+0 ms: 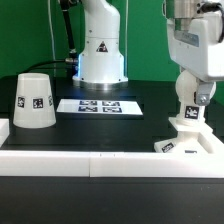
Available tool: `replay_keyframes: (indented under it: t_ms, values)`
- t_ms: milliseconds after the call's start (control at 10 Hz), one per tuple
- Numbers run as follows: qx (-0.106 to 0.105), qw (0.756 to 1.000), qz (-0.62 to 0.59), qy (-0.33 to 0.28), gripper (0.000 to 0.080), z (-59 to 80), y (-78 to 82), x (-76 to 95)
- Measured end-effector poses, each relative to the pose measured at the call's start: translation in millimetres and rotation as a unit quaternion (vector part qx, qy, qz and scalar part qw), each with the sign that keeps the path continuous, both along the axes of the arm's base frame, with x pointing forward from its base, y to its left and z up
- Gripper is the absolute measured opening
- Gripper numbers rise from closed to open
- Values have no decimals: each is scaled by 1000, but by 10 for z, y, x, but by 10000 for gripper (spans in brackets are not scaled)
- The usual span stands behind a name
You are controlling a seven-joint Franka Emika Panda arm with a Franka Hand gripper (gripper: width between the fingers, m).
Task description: Assemble lamp
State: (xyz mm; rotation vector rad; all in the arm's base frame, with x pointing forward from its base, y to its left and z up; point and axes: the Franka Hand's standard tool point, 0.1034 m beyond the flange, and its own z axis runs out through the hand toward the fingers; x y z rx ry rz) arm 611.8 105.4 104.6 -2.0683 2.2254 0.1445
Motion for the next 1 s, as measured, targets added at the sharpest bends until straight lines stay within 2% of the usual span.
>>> replay_keyframes:
  t_ms: [100, 500, 700, 1000]
  values:
    - [6, 999, -45, 5, 576, -2, -10, 2]
    - [10, 991, -130, 10, 576, 3, 30, 24]
    - [7, 997, -74, 7, 687, 2, 36, 13]
    - [5, 997, 81, 7, 698, 53, 37, -24]
